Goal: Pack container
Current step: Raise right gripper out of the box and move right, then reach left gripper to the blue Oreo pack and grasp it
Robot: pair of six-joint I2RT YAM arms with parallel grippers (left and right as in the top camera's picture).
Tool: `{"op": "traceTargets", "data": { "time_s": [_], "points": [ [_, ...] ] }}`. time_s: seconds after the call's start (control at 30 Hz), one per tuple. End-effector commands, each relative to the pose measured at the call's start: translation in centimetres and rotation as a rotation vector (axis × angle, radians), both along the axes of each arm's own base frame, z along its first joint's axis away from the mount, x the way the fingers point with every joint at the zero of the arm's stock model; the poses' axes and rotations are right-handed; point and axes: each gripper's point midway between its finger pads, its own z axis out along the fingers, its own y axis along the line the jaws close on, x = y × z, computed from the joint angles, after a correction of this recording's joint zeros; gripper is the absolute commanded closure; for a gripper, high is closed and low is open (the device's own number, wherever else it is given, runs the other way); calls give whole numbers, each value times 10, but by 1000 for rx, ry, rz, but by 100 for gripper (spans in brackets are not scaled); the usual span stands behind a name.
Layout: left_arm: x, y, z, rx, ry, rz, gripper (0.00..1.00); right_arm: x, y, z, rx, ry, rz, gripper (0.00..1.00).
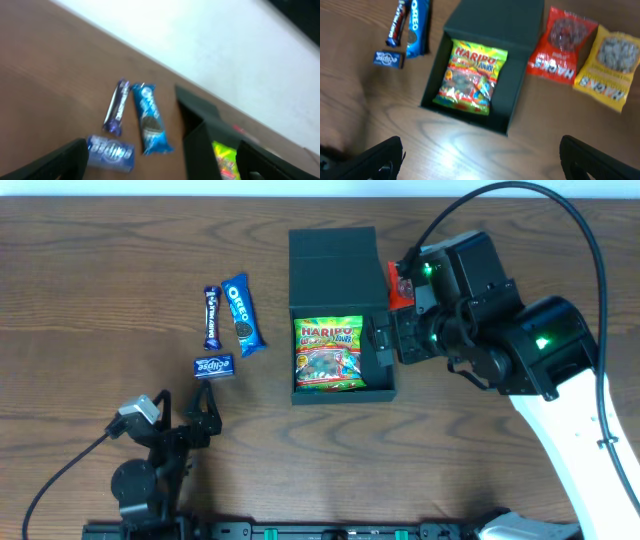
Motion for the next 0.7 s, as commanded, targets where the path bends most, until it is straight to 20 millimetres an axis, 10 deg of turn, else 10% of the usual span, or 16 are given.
{"op": "traceTargets", "data": {
  "time_s": [0.0, 0.67],
  "points": [
    [0, -4, 16, 65, -47, -28, 5, 6, -2, 9, -19, -60, 19, 1],
    [107, 1, 46, 292, 406, -177, 5, 9, -1, 11, -22, -81, 36, 1]
  ]
}}
